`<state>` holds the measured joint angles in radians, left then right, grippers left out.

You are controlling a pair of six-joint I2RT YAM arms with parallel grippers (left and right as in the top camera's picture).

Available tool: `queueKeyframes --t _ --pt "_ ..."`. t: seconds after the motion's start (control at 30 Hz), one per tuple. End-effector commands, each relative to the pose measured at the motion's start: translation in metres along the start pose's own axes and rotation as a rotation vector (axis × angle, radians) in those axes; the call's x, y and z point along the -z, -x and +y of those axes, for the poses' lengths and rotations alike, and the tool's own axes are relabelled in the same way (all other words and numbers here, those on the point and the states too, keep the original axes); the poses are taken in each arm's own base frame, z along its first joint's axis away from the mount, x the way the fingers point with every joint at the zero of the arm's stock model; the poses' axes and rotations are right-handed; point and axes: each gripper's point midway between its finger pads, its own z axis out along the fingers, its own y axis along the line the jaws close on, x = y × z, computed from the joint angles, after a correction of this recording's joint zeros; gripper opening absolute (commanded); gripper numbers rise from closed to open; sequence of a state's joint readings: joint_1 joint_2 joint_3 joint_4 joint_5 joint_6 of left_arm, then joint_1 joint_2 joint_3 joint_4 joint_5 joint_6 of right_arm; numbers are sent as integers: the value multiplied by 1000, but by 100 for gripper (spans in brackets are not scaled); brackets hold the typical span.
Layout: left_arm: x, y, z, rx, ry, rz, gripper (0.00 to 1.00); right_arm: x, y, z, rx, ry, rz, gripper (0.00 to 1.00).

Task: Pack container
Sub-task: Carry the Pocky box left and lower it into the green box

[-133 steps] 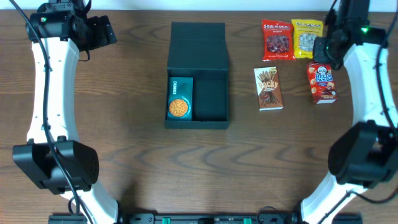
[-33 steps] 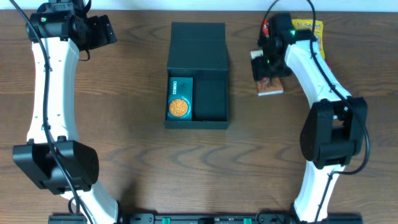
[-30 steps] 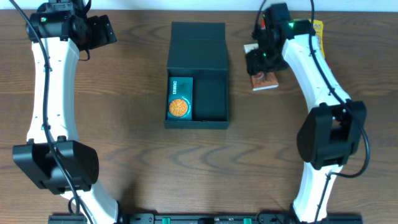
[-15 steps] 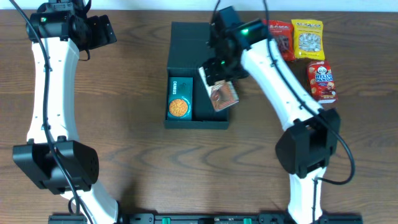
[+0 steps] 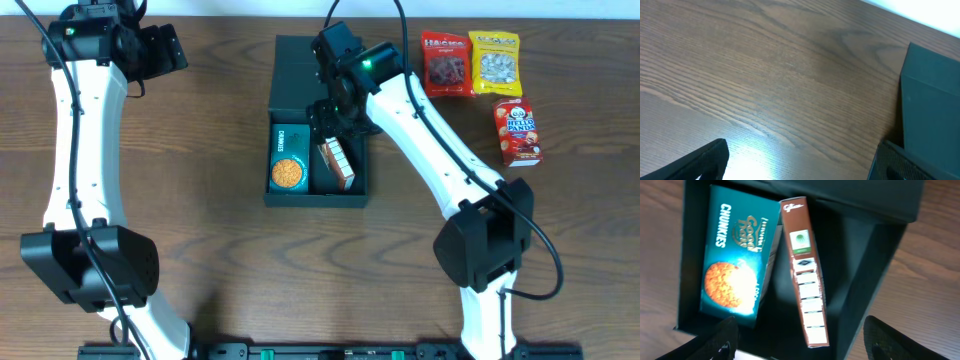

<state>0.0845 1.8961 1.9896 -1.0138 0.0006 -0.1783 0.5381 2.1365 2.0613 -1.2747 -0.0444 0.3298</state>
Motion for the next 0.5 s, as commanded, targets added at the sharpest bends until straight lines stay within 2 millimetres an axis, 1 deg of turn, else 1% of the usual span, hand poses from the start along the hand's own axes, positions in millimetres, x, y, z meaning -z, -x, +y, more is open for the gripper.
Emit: queueKeyframes --t 0.0,0.1,0.17,0.27,0.33,0.47 --pt "5 5 2 -9 0 -14 95 -3 0 -10 0 -73 -15 81" --pt "5 4 3 -9 1 -12 95 -18 -6 -14 90 -83 11 78" --pt "5 4 3 -12 1 -10 95 -33 -15 -16 140 -81 42 74" --pt "5 3 3 -12 2 -9 95 -48 -26 -19 176 -82 73 72" --pt "5 3 3 -12 2 -9 95 -53 -29 -21 180 -83 82 72" --pt "5 3 3 -12 2 -9 95 -55 -25 -18 204 -74 63 72"
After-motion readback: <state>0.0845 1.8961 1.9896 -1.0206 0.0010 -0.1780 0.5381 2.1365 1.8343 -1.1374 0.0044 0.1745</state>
